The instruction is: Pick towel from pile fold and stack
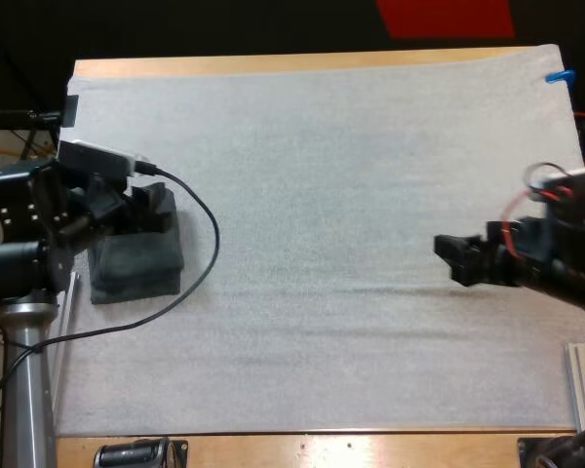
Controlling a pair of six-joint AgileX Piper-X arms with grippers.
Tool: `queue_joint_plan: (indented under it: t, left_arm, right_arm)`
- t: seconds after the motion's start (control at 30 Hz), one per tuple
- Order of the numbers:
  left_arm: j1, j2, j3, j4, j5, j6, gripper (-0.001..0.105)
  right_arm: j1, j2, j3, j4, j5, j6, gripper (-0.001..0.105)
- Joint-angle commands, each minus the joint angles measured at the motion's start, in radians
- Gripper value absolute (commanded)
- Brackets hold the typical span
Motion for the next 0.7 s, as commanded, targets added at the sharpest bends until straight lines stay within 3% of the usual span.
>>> queue_joint_plan:
  t: [0.0,0.13,0.27,0.57,0.67]
  left_arm:
    - [-0.015,-0.005,-0.005,0.007,0.012,-0.01,0.052]
    - [-0.086,-0.003,-0.005,0.0,0.012,-0.01,0.052]
    - [-0.126,-0.003,-0.005,-0.003,0.012,-0.007,0.052]
    - [-0.133,-0.033,-0.005,0.0,-0.019,-0.007,0.052]
    - [-0.131,-0.051,-0.005,0.012,-0.091,-0.007,0.052]
  right_arm:
    - [0.0,0.012,0.0,-0.017,0.005,-0.011,0.071]
    - [-0.006,0.113,0.0,-0.087,0.068,-0.085,0.071]
    - [-0.057,0.179,0.0,-0.117,0.065,-0.089,0.071]
    - [-0.33,0.231,0.0,-0.117,0.065,-0.201,0.071]
    - [-0.442,0.218,0.0,-0.103,0.065,-0.256,0.071]
